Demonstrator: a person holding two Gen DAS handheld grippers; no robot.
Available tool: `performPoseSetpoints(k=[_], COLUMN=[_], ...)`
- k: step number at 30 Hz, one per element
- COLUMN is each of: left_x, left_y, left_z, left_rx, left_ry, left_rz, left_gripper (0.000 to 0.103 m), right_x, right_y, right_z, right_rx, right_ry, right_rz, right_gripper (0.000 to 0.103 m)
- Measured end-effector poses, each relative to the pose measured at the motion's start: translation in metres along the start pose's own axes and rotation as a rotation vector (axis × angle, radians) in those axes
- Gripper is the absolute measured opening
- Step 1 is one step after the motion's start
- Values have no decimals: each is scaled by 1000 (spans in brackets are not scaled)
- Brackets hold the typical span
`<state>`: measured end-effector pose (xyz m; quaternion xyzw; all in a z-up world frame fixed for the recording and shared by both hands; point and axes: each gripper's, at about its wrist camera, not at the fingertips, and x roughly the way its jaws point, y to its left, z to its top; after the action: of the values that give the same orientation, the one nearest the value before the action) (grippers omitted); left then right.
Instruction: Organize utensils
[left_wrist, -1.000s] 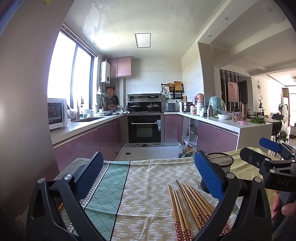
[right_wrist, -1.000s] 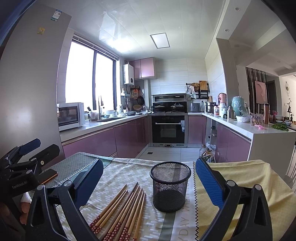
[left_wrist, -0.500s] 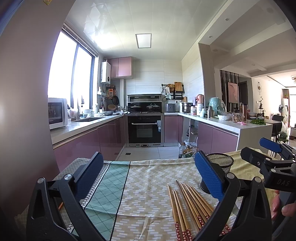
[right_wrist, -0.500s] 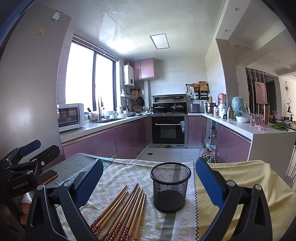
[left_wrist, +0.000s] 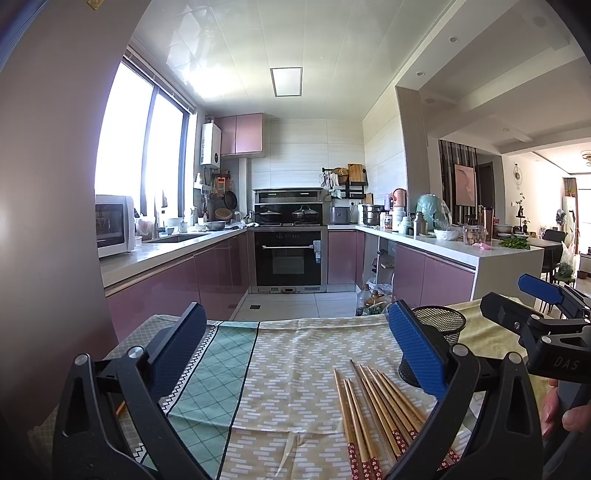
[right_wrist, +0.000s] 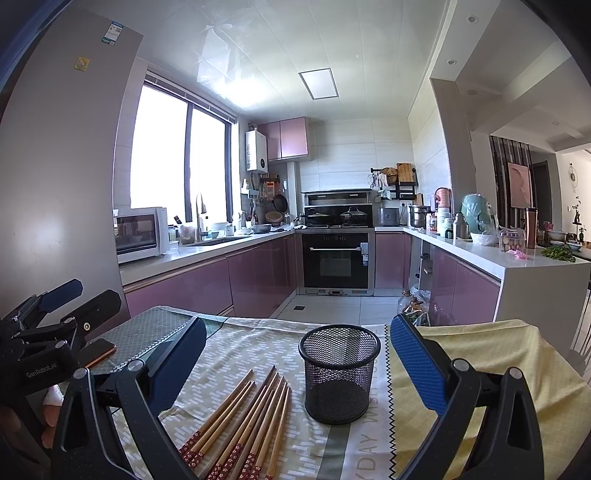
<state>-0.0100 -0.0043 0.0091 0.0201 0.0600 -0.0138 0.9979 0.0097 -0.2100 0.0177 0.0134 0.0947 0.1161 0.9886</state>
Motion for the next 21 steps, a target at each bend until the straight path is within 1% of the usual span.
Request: performPoseSetpoints(k=[21], left_x=[1], left_y=[-2], left_z=[0], left_rx=[0], left_ry=[2], left_rz=[-4], left_gripper=[97], right_x=[-7], right_y=[-3], right_z=[2], right_rx=[8], right_ry=[-11], right_rz=[-5], right_gripper=[97])
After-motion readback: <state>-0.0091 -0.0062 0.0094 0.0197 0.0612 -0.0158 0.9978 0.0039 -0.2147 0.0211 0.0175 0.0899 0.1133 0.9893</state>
